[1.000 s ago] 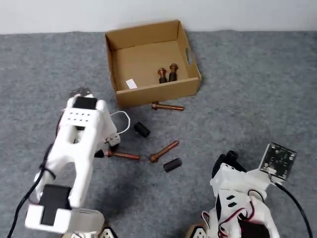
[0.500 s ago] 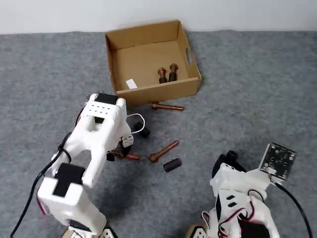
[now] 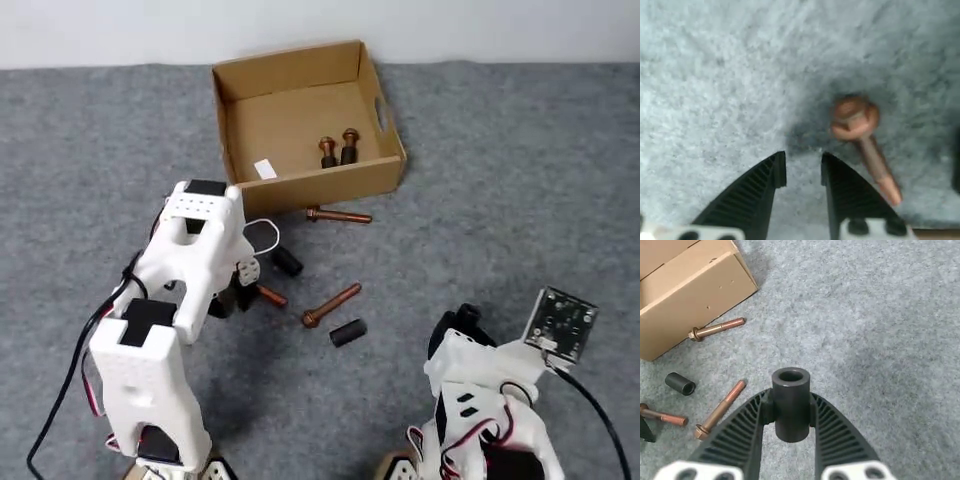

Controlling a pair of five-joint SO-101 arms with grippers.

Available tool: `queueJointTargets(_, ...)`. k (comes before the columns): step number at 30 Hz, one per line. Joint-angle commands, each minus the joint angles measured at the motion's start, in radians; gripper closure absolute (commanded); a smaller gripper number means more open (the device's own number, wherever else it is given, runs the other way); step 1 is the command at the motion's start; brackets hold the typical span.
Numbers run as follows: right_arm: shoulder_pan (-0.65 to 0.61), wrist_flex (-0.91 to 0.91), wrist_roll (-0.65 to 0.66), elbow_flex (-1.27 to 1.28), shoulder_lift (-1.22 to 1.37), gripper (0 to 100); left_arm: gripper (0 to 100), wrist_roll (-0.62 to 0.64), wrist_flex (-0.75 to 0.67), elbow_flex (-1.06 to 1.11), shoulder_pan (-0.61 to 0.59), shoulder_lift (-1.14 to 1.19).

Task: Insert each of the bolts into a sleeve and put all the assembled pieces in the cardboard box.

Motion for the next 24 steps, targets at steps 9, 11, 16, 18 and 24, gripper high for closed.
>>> queueJointTargets(9, 0.002, -0.025, 0.011, -0.003, -0.007, 99.1, 87, 0.002, 0.144, -0.271, 0.034, 0.002)
queueJointTargets(11, 0.002, -0.025, 0.011, -0.003, -0.007, 99.1, 87, 0.002, 0.141, -0.286, 0.034, 0.003)
queueJointTargets(16, 0.002, -0.031, 0.011, -0.002, -0.007, 99.1, 87, 0.002, 0.072, -0.271, 0.034, 0.006)
queueJointTargets(18, 0.002, -0.031, 0.011, -0.002, -0.007, 99.1, 87, 0.002, 0.029, -0.245, 0.034, 0.006)
queueJointTargets(24, 0.002, -0.031, 0.011, -0.002, -0.007, 99.1, 87, 0.002, -0.081, -0.139, 0.035, 0.006)
